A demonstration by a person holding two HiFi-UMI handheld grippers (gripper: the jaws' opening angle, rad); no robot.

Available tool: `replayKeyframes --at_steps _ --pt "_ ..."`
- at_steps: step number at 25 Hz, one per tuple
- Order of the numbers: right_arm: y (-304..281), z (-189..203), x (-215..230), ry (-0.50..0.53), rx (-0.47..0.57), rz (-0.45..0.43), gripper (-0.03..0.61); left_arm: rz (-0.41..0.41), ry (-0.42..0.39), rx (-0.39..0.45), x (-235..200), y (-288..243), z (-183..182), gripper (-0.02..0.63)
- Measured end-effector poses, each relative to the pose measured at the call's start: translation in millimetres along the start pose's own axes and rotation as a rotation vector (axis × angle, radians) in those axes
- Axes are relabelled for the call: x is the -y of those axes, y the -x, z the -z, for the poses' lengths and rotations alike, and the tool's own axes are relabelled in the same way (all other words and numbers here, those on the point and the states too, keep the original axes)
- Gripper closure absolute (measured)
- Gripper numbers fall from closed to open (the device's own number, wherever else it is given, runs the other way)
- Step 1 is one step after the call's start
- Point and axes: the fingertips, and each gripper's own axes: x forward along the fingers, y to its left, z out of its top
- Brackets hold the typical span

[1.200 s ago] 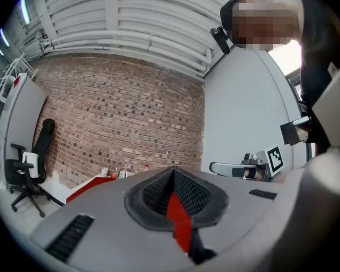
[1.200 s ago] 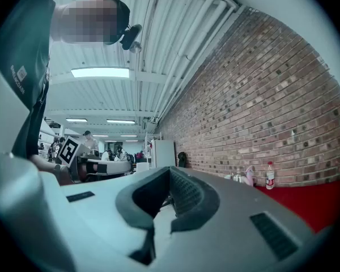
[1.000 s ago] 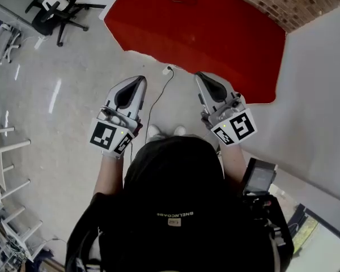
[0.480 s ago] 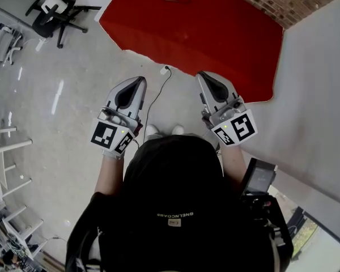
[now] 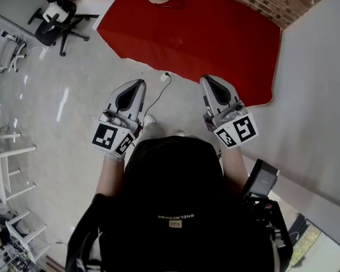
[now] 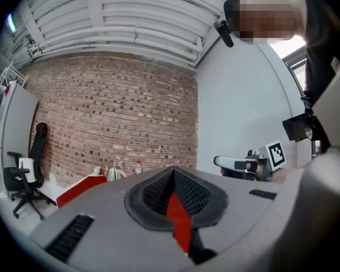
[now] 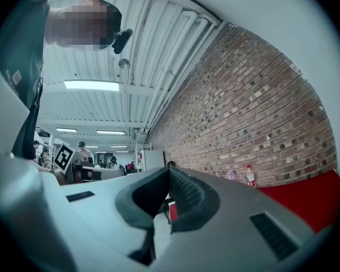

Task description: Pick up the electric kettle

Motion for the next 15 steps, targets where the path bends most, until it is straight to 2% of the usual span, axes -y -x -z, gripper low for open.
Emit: replayKeyframes --at_steps 7,15 --pt "-18 2 11 0.004 -0.003 0.017 0.571 0.019 0.005 0.004 -18 -15 2 0.607" --pt "-65 10 25 0.02 -0.027 0.04 0.571 0.036 0.031 0.01 -70 -38 3 0.607"
